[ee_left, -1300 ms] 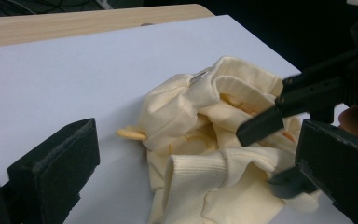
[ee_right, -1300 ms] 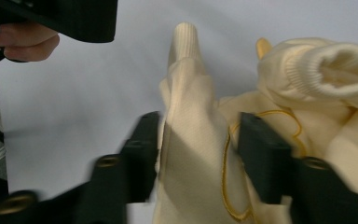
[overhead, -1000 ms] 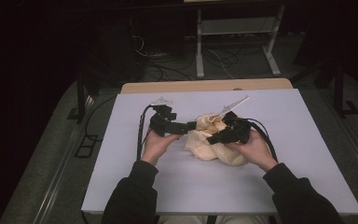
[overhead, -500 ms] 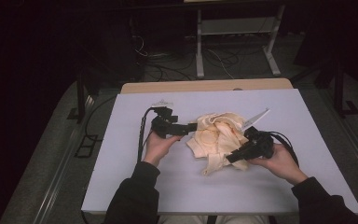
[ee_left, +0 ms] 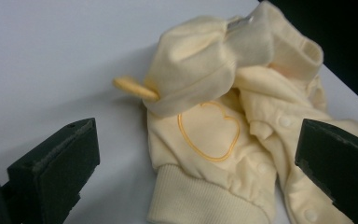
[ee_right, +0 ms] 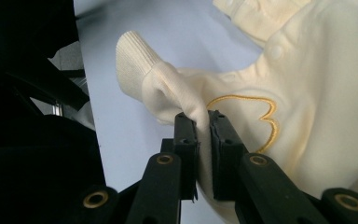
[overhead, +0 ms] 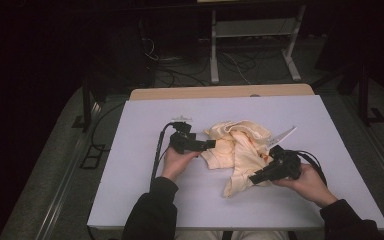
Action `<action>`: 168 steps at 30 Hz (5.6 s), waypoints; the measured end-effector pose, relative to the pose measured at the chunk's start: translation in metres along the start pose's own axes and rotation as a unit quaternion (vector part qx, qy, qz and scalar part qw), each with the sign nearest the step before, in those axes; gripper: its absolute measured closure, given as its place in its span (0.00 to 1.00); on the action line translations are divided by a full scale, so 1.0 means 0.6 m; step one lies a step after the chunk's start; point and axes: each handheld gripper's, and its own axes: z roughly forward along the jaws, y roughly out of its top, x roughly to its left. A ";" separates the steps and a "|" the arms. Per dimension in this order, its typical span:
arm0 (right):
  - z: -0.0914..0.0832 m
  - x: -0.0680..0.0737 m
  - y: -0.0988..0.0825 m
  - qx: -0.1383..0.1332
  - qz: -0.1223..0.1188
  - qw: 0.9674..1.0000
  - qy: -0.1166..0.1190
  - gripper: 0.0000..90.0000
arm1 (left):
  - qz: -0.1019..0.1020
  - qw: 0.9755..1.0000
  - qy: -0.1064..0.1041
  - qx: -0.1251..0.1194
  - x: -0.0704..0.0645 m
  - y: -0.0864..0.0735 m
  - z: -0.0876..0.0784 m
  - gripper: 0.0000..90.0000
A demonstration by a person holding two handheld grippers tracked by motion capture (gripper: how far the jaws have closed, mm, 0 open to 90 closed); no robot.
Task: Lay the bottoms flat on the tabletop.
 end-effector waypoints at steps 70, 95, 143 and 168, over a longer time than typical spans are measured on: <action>-0.045 -0.128 -0.023 -0.128 0.159 0.965 -0.162 0.90 | 0.008 1.000 0.012 0.004 -0.006 -0.023 0.041 0.89; -0.061 -0.161 0.103 -0.151 0.141 0.952 -0.224 0.94 | 0.095 0.995 0.017 0.012 -0.061 -0.013 -0.115 0.93; -0.030 -0.262 0.079 -0.146 0.242 0.922 -0.265 0.92 | 0.125 0.989 0.046 0.059 -0.007 0.062 -0.110 0.45; -0.029 -0.260 0.076 -0.155 0.236 0.926 -0.253 0.91 | 0.058 0.995 0.078 0.035 0.085 0.090 0.014 0.47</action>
